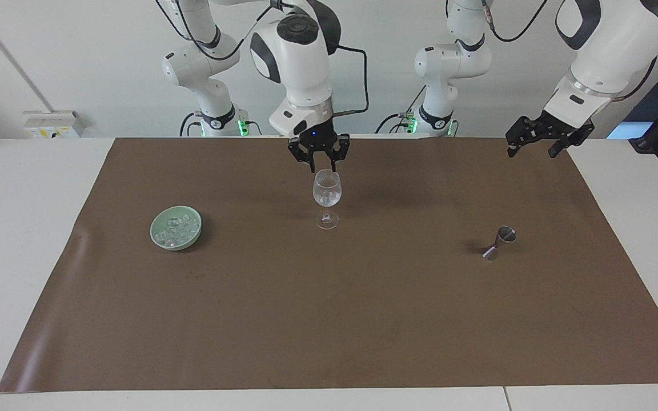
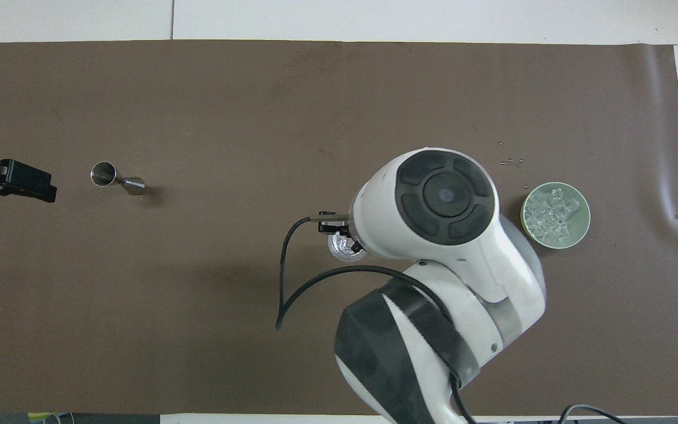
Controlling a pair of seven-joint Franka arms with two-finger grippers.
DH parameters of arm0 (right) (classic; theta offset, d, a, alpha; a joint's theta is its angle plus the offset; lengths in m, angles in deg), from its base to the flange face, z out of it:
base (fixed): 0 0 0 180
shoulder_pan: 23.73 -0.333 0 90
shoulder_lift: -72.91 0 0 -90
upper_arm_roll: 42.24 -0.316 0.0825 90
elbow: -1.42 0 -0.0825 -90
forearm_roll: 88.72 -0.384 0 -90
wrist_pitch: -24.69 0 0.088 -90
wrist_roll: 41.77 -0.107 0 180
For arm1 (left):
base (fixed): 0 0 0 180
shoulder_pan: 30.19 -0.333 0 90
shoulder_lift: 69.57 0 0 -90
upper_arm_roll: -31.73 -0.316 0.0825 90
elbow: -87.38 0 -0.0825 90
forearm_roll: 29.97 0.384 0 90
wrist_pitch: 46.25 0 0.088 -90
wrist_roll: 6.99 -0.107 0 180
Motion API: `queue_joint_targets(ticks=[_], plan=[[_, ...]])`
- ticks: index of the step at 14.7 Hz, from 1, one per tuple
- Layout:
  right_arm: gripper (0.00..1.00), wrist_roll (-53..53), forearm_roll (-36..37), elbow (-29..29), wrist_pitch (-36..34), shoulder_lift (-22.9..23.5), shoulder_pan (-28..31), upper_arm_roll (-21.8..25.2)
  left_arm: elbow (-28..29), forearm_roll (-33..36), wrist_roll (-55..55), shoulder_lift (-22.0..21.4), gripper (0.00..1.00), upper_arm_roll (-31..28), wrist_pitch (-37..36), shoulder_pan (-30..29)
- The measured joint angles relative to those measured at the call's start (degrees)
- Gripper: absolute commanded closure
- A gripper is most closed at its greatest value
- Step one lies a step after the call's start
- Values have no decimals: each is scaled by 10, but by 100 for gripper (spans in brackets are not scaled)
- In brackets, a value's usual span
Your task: Pour wine and add ice with both arms
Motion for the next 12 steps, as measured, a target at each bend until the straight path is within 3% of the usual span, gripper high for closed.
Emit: queue_joint_targets(ticks=[2, 5, 9, 12], plan=[[20, 19, 0, -12, -20, -12, 50, 2, 0, 1, 0, 0, 0, 0, 0, 0], [0, 80, 4, -14, -57, -30, 127, 5, 0, 1, 0, 0, 0, 0, 0, 0], [0, 149, 42, -14, -141, -55, 212, 5, 0, 1, 0, 0, 0, 0, 0, 0], [0, 263, 47, -12, -164, -68, 298, 6, 0, 1, 0, 0, 0, 0, 0, 0]])
